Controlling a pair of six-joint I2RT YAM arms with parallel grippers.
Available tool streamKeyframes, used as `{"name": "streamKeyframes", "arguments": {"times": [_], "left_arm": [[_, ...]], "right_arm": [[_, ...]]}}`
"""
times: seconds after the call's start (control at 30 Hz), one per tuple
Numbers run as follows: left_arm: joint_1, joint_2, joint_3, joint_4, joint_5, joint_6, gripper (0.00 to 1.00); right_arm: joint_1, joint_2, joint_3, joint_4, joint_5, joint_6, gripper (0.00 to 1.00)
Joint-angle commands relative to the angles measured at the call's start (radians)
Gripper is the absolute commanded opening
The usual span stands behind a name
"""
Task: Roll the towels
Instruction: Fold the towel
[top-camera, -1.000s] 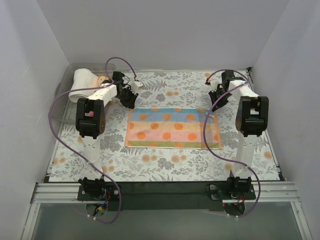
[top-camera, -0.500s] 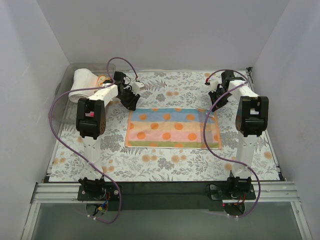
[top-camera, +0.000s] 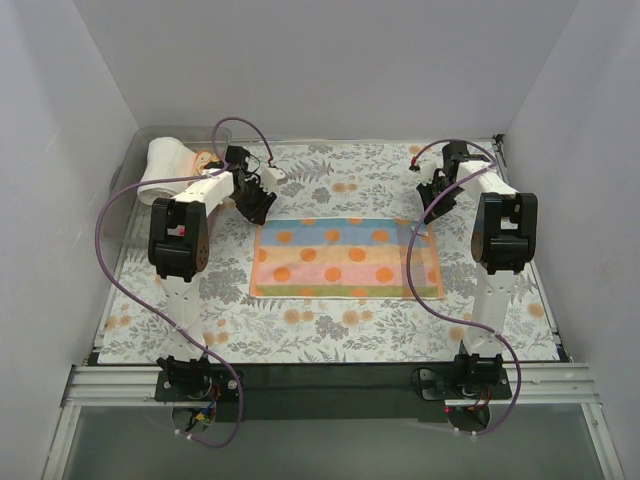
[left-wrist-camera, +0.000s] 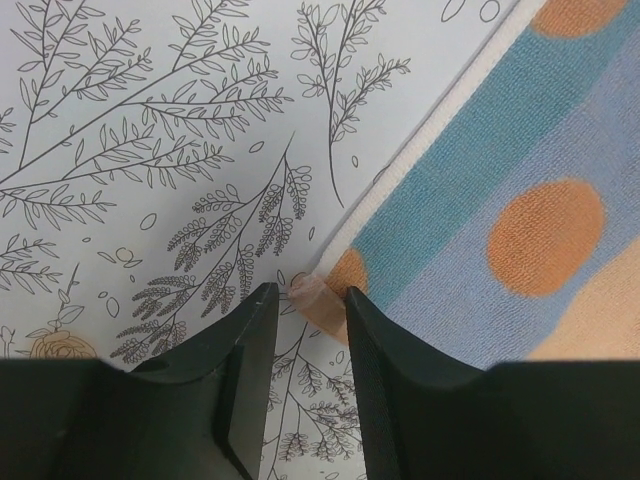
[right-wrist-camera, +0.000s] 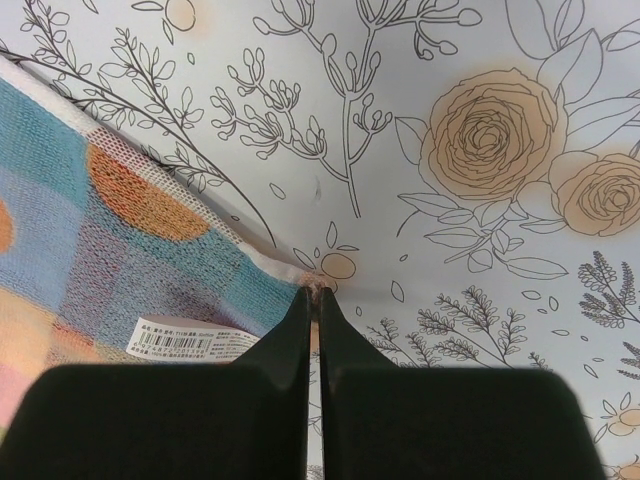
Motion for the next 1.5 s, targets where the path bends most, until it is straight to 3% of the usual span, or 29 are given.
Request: {"name": "streamKeyframes", "arguments": {"times": [0.0, 0.33, 0.53, 0.6, 1.13, 1.33, 1.47], "left_arm": [[0.008, -0.037, -0.022, -0.031, -0.035, -0.001, 0.31], [0.006, -0.054, -0.066, -0.049, -0.032, 0.004, 0.32], [0.006, -0.068, -0.134, -0.049, -0.049, -0.001, 0.05], [0.008, -0.062, -0.126, -0.063, -0.023, -0.002, 0.0], [0.034, -0.038, 0.158, -0.081, 0.108, -0.007, 0.0], [0.054, -0.12, 0.095, -0.092, 0.157, 0.065, 0.0], [0.072, -0.238, -0.018, -0.098, 0.212, 0.137, 0.0]], "right_arm": [[-0.002, -0.03, -0.023, -0.03, 0.005, -0.012, 0.01], [-0.001, -0.037, -0.024, -0.028, 0.0, -0.011, 0.01], [-0.001, -0.038, -0.041, -0.028, -0.001, -0.011, 0.01], [-0.001, -0.037, -0.043, -0.028, -0.007, -0.011, 0.01], [-0.064, -0.047, 0.117, -0.036, -0.024, -0.054, 0.01], [-0.065, -0.138, 0.069, -0.058, -0.067, -0.114, 0.01], [-0.067, -0.266, -0.063, -0.061, -0.07, -0.172, 0.01]]}}
